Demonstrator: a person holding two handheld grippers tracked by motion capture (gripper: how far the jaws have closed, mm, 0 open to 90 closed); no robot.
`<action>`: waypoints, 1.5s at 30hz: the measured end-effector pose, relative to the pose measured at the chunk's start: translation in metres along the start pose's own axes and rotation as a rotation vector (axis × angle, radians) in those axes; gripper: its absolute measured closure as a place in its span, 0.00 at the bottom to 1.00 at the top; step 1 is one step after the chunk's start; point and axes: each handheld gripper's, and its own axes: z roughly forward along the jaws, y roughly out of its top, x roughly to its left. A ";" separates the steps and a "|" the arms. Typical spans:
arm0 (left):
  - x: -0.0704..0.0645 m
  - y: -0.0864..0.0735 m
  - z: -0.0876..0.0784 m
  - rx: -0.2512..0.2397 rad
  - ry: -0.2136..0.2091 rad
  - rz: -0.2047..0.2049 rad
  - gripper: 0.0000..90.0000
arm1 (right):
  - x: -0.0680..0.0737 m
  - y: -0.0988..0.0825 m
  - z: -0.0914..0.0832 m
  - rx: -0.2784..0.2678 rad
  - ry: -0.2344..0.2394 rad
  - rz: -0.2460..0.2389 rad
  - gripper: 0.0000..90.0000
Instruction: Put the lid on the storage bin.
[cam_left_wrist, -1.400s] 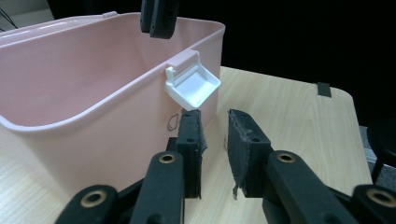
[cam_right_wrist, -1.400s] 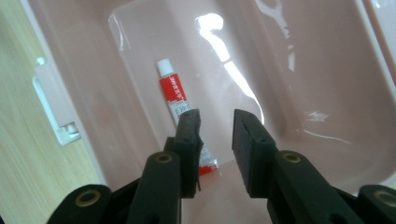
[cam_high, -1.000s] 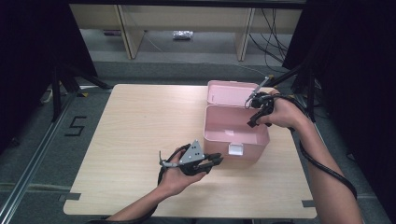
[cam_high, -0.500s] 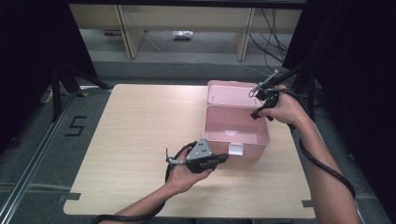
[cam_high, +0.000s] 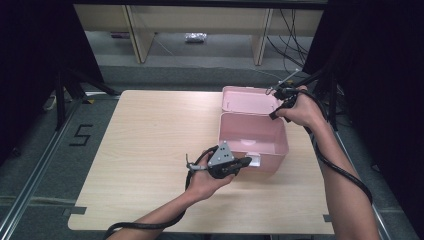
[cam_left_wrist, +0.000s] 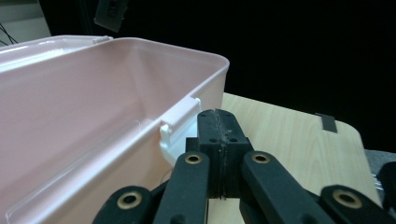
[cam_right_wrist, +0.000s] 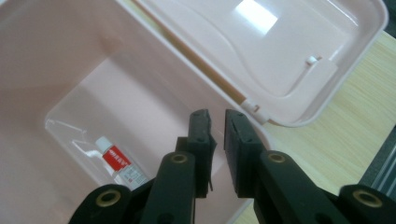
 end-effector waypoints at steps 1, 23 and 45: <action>-0.001 0.000 0.002 -0.002 0.000 0.001 1.00 | -0.002 0.000 0.001 -0.002 0.004 0.001 0.90; 0.003 -0.005 0.025 -0.001 0.020 0.001 1.00 | -0.046 0.010 0.022 -0.070 -0.128 0.290 0.89; 0.002 -0.011 0.032 0.011 0.008 0.024 1.00 | -0.061 0.016 0.036 -0.120 -0.163 0.327 0.87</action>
